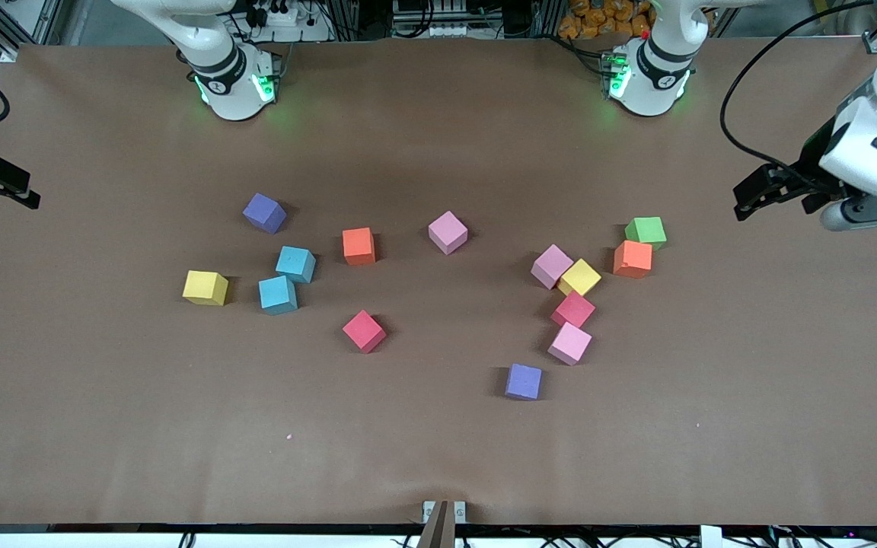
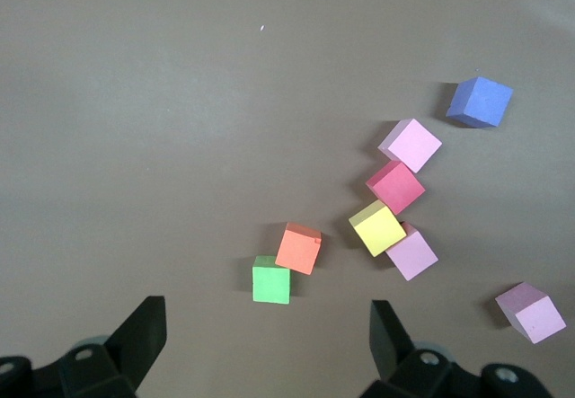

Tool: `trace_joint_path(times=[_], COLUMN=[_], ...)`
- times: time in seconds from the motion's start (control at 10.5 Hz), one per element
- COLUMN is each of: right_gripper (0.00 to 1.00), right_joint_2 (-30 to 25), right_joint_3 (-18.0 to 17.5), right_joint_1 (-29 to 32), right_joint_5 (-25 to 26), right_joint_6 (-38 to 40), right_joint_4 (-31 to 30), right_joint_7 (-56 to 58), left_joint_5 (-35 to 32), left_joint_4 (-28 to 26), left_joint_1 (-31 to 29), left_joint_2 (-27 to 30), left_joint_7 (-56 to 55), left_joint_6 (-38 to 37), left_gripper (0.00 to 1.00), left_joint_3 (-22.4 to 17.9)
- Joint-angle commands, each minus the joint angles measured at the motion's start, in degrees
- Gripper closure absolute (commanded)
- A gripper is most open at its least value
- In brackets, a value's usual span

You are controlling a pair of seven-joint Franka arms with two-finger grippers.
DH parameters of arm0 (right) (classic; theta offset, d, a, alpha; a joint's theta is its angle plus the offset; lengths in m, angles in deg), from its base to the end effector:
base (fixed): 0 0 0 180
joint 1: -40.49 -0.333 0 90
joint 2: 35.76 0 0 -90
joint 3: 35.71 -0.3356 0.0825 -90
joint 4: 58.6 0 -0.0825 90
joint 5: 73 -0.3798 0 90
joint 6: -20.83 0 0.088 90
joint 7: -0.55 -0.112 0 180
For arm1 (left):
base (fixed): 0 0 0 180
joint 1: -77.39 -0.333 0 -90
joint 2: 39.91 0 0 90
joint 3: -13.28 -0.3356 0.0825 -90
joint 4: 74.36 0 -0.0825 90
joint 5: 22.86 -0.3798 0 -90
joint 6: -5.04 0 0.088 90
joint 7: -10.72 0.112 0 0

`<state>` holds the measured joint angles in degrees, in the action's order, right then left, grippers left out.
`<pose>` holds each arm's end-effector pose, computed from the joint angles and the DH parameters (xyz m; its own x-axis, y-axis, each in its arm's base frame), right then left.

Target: Form number 2 with 11 blocks

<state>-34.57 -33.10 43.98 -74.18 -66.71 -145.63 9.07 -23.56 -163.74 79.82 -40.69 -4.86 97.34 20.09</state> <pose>0.5503 -0.0561 0.6481 0.9990 0.0431 -0.0088 0.0429 -0.9989 -0.0212 0.5522 -0.0880 0.6403 0.9932 0.1101 0.0389 0.1102 -0.9939 -0.0002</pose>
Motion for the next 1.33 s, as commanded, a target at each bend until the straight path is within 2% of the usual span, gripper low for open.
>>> trace_joint_path(times=[0.0,0.19,0.38,0.47,0.66,1.04,1.23], right_gripper=[0.0,0.0,0.0,0.0,0.0,0.0,0.0], right_joint_2=[-1.1,-1.01,-1.1,-1.01,-0.84,0.92,2.49], right_joint_3=[-0.85,-0.85,-0.85,-0.85,-0.85,-0.94,-0.94], right_joint_1=[1.08,0.99,0.99,0.99,0.99,0.73,-1.28], right_joint_5=[-0.4,-0.4,-0.4,-0.4,-0.49,-0.66,-0.84], right_joint_6=[-0.44,-0.61,-0.44,-0.44,-0.61,-0.09,-0.17], right_joint_4=[-1.4,-1.4,-1.31,-1.31,-1.31,-1.75,-2.19], right_joint_7=[-0.79,-0.79,-0.79,-0.79,-0.79,-0.18,-0.17], left_joint_5=[1.13,1.31,2.45,2.54,2.63,3.33,3.07], left_joint_4=[-1.22,-2.1,-8.48,-12.87,-17.91,-18.28,-18.54], left_joint_1=[-0.67,-0.32,0.3,0.82,4.76,11.45,12.68], left_joint_2=[1.13,0.43,-0.46,-0.45,-1.5,-10.54,-13.36], left_joint_7=[1.35,1.6,-2.06,-10.7,-25.66,-45.54,-48.4], left_joint_6=[-0.45,-0.28,6.1,9.97,15.43,20.89,22.83], left_gripper=[0.0,0.0,0.0,0.0,0.0,0.0,0.0], left_joint_3=[0.39,1.01,4.24,4.7,4.79,4.7,4.7])
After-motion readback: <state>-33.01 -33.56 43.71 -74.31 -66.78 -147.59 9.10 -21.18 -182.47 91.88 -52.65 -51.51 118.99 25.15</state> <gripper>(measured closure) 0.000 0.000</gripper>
